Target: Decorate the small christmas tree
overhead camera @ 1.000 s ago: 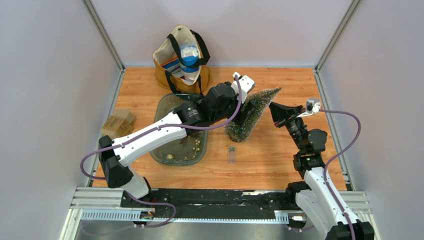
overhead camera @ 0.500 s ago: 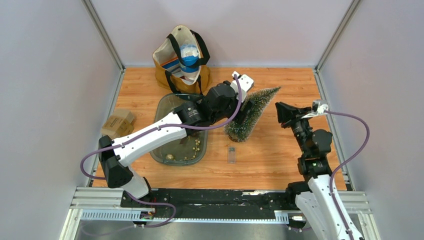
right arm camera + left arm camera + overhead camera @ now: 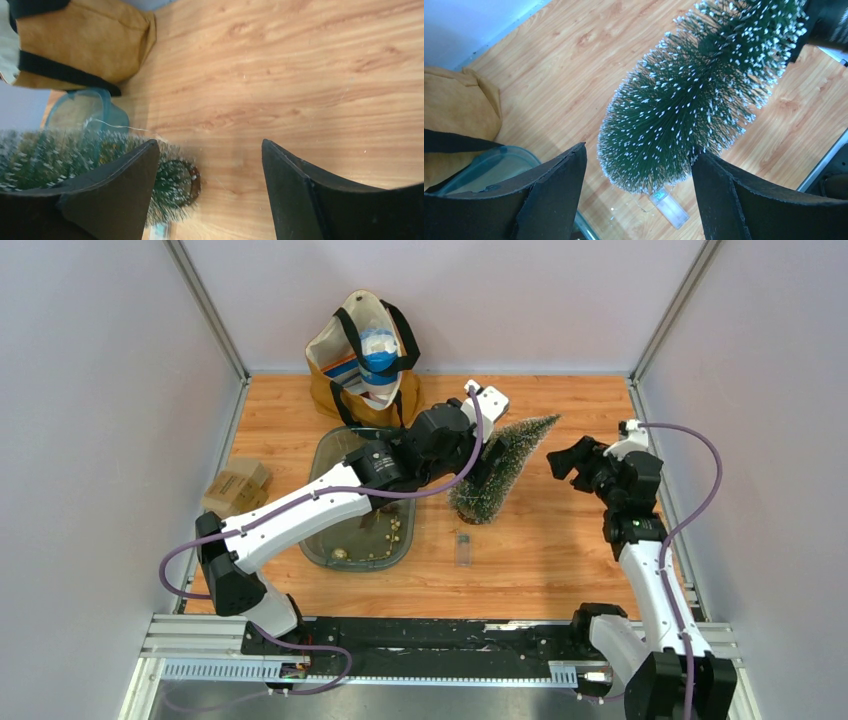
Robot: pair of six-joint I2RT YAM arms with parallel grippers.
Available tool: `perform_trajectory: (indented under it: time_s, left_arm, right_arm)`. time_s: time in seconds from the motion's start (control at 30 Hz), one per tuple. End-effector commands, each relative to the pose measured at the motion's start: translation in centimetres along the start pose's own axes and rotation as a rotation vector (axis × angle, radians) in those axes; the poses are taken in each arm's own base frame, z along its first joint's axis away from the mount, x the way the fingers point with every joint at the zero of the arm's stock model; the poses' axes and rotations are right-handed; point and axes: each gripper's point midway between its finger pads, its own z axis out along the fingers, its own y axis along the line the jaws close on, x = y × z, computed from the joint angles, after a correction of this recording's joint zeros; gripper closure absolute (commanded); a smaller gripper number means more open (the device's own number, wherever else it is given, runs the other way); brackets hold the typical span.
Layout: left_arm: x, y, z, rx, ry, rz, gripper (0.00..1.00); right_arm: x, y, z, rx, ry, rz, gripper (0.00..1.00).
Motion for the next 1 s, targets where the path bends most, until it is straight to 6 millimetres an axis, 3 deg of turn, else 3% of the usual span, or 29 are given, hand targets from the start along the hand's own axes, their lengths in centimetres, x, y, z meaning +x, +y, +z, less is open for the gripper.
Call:
perform_trajectory:
  time_s: [0.0, 0.2, 0.5, 0.7, 0.83, 0.97]
  left_arm:
    - [-2.4, -0.2, -0.7, 0.019, -0.051, 0.013, 0.16]
    - [-2.1, -0.2, -0.6, 0.02, -0.041, 0.02, 0.17]
    - [-2.1, -0.6, -0.5, 0.038, -0.037, 0.018, 0.16]
    - [-2.2, -0.9, -0.1, 0.049, -0.033, 0.018, 0.16]
    - [-2.2, -1.0, 0.1, 0.054, -0.027, 0.024, 0.16]
    - [-2.2, -1.1, 0.3, 0.054, -0.024, 0.026, 0.16]
  right_arm:
    - [2.4, 0.1, 0.8, -0.096, 0.062, -0.065, 0.22]
    - [5.2, -0.1, 1.6, -0.179, 0.081, -0.061, 0.21]
    - [4.0, 1.1, 2.5, -0.297, -0.063, -0.103, 0.21]
    - [3.7, 1.5, 5.3, -0.317, -0.061, -0.124, 0.21]
    - [4.9, 3.2, 7.6, -0.379, -0.026, -0.146, 0.22]
    - [5.1, 3.1, 9.3, -0.384, -0.072, -0.101, 0.23]
